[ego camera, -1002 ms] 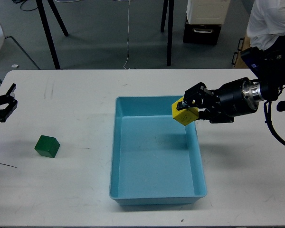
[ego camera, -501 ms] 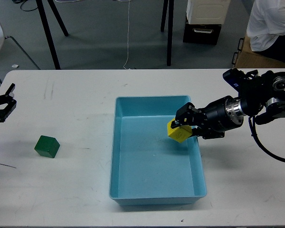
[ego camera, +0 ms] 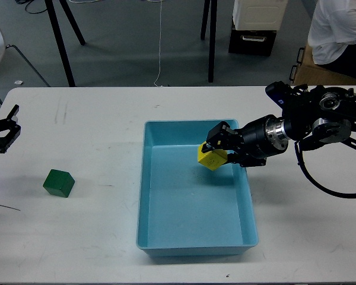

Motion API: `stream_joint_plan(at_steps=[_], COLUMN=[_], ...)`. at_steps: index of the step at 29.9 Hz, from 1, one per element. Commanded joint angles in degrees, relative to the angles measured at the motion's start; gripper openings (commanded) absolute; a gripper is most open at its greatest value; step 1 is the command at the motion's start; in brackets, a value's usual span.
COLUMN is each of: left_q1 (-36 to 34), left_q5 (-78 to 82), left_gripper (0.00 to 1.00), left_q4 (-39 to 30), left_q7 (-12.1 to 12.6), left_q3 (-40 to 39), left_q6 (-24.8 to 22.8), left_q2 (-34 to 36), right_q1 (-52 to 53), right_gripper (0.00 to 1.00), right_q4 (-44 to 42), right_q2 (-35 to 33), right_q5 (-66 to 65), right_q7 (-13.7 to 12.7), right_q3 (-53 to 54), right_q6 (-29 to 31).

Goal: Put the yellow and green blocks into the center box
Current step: 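Open the right gripper to drop the yellow cube in the tray, then withdraw the right gripper back beside the tray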

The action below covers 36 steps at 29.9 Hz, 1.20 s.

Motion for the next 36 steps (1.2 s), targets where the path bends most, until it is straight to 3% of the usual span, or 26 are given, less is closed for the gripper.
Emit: stream_joint_plan(at_steps=[1,3,7,20,36], left_q1=[-0.1,-0.1,-0.1,-0.1,0.0], left_q5=[0.0,0.0,0.0,0.0,0.0], left_gripper=[1.00,1.00,1.00,1.00,1.00], left_q4=[0.0,0.0,0.0,0.0,0.0], left_q7=[0.0,0.0,0.0,0.0,0.0], left_q3=[-0.1,0.0,-0.1,-0.2,-0.8], left_q6=[0.0,-0.1,-0.1,-0.1,-0.3], left_q2=[0.0,0.0,0.0,0.0,0.5], right_q1=[0.1,0.1,0.0,0.4,-2.5], right_gripper=[0.80,0.94,0.99,0.99,0.98], right_q4=[-1.0,-1.1,-1.3,-2.4,-3.8], right_q2=[1.0,1.2,1.3,0.5,-24.4], right_q5=[0.4,0.6,0.5,0.6,13.7], right_q7=[0.0,-0.3,-0.4,-0.1,0.8], right_q3=[0.1,0.1,0.0,3.2,17.1], right_q6=[-0.4,-0.3,-0.3,-0.5,-1.4])
